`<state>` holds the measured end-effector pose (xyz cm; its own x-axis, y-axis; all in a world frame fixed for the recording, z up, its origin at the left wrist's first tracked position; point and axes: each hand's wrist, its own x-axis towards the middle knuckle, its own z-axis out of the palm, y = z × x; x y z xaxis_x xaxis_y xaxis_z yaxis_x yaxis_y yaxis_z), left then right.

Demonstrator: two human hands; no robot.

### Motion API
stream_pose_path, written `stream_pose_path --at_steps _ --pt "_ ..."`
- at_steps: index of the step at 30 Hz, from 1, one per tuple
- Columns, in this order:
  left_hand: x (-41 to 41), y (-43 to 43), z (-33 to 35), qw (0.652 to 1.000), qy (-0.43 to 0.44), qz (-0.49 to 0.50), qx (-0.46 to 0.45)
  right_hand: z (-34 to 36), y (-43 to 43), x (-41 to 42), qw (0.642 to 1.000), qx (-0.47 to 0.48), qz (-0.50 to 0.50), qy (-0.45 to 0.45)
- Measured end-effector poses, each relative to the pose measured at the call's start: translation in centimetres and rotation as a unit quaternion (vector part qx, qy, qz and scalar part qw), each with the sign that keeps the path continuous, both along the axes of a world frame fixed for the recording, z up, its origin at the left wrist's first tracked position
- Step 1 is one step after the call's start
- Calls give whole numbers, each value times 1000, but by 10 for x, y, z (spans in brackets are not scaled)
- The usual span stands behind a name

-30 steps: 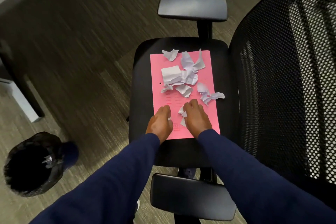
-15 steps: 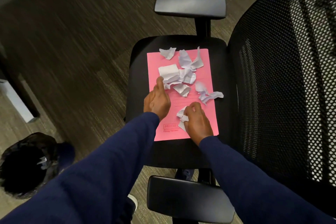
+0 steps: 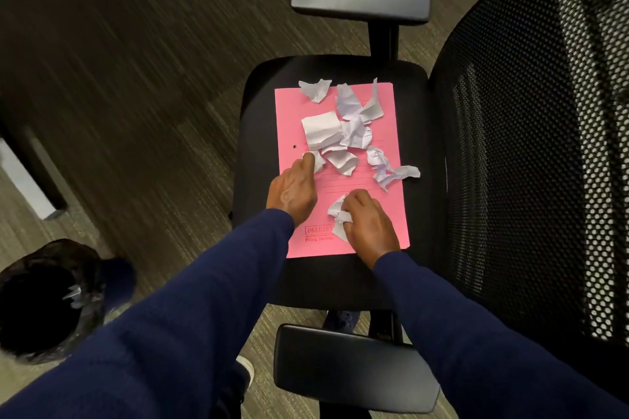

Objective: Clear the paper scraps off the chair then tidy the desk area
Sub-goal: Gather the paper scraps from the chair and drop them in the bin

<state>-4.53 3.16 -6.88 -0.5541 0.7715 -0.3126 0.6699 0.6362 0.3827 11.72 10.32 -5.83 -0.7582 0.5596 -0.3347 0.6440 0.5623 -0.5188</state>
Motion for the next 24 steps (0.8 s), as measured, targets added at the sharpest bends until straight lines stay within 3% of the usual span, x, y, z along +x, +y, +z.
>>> stream_pose_path --at_steps 8,19,24 --pt "-3 -9 -1 994 100 -14 49 3 -1 -4 1000 1 -10 -1" --pt "0 -4 -11 997 24 -37 58 2 -3 -8 1000 3 -17 -5" --pt "0 -16 -5 995 -5 -23 98 0 -6 -15 990 -48 -132 17"
